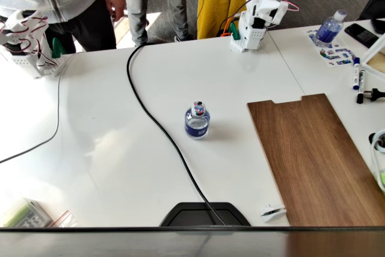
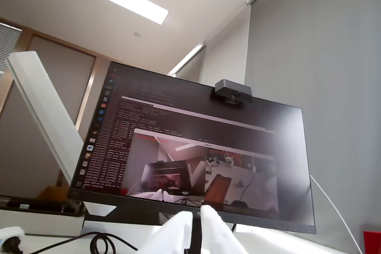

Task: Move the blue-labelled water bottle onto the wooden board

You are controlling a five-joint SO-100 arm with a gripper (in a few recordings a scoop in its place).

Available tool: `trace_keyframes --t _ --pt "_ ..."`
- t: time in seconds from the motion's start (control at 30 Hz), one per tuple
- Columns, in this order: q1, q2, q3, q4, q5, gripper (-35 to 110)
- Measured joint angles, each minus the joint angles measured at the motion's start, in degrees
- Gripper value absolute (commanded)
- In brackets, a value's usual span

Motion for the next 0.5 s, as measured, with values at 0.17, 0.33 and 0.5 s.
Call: trace_keyframes --t 0.17,0.33,0.5 --pt "-0.18 0.0 -2.72 5.1 0.0 0" --pt "-1.67 0.0 -10.55 14.41 0.88 2" --pt "-2.72 -2.64 -17.84 19.25 1.05 4"
